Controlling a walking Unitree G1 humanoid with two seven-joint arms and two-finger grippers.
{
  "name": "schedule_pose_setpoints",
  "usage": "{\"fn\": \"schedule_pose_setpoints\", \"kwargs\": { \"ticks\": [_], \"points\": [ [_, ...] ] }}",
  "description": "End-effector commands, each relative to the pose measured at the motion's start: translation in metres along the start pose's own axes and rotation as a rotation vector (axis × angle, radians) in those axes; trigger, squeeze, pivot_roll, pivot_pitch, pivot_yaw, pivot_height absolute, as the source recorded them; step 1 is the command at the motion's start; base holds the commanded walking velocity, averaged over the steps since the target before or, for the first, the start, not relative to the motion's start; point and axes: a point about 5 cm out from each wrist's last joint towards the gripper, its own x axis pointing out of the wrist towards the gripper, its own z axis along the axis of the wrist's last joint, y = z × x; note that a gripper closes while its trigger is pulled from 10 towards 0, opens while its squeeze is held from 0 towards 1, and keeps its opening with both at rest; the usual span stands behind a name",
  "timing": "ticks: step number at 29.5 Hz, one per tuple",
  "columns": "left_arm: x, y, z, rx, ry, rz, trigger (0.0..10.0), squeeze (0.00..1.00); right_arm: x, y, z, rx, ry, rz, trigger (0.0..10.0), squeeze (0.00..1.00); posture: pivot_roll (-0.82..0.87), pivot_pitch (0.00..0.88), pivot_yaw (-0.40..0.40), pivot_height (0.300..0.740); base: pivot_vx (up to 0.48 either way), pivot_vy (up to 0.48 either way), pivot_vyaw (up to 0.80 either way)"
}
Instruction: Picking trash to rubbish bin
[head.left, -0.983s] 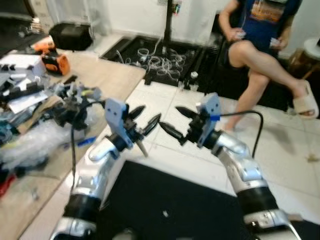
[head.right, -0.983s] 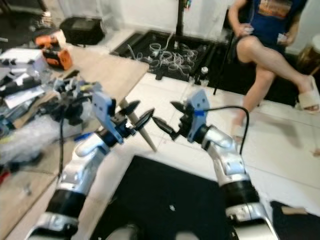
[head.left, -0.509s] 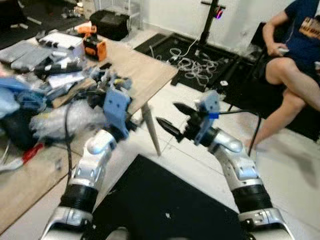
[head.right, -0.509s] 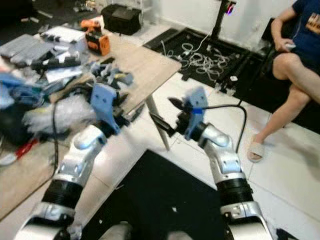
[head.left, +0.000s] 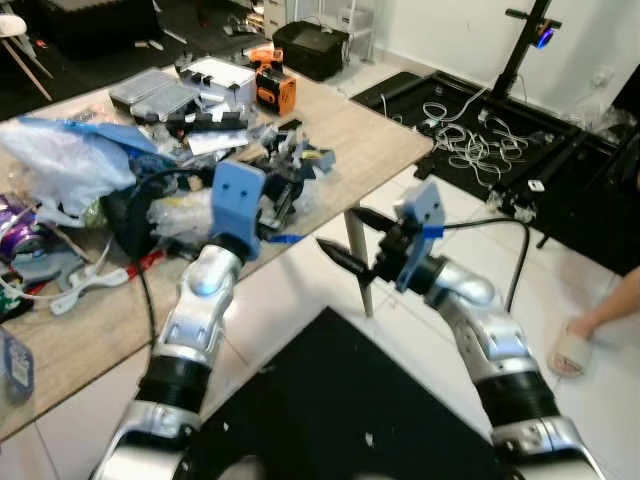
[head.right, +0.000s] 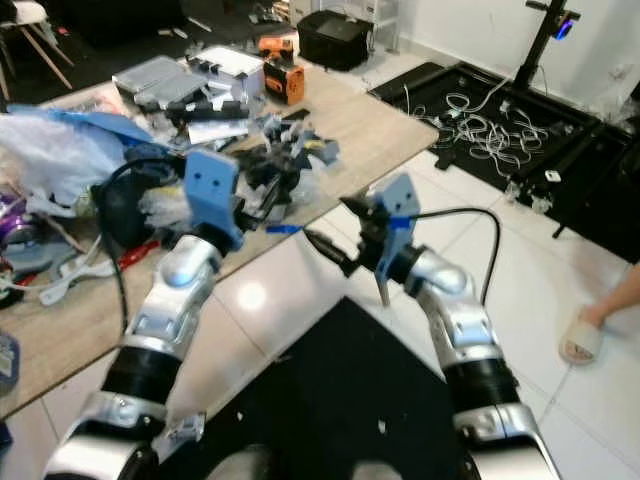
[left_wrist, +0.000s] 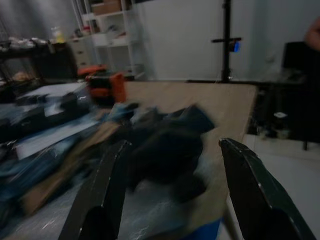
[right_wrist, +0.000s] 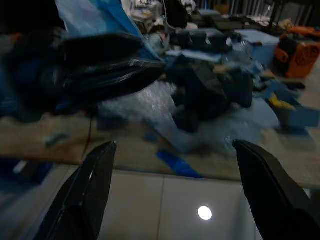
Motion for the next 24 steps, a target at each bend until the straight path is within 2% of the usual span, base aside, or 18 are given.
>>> {"fn": "schedule_pose_setpoints", "kwargs": {
  "ticks": [1, 4, 9, 15, 24],
  "points": [
    [-0.0027, -0.0002, -0.0058, 0.016, 0.024, -0.025, 10.0, 0.00, 0.0013, 0.0031, -0.0022, 0.013, 0.000, 0.006, 10.0, 0.00, -0.07, 0.000, -0.039, 0.740, 0.000, 0.000, 0.00],
    [-0.0032, 0.0006, -0.0075, 0.041, 0.035, -0.028, 10.0, 0.00, 0.0014, 0.0026, -0.0027, 0.018, 0.001, 0.000, 10.0, 0.00, -0.07, 0.000, -0.039, 0.740, 0.000, 0.000, 0.00],
    [-0.0039, 0.0013, -0.0118, 0.021, 0.061, -0.028, 10.0, 0.00, 0.0011, 0.0025, -0.0030, 0.017, 0.004, -0.002, 10.0, 0.00, -0.07, 0.000, -0.039, 0.740, 0.000, 0.000, 0.00],
    [-0.0043, 0.0001, -0.0140, 0.004, 0.071, -0.035, 10.0, 0.00, 0.0009, 0.0025, -0.0035, 0.019, 0.004, -0.004, 10.0, 0.00, -0.07, 0.000, -0.041, 0.740, 0.000, -0.329, 0.00],
    [-0.0045, 0.0008, -0.0144, -0.008, 0.072, -0.036, 10.0, 0.00, 0.0011, 0.0025, -0.0026, 0.022, -0.001, -0.005, 10.0, 0.00, -0.07, 0.000, -0.041, 0.740, 0.000, -0.480, 0.00]
  ]
}}
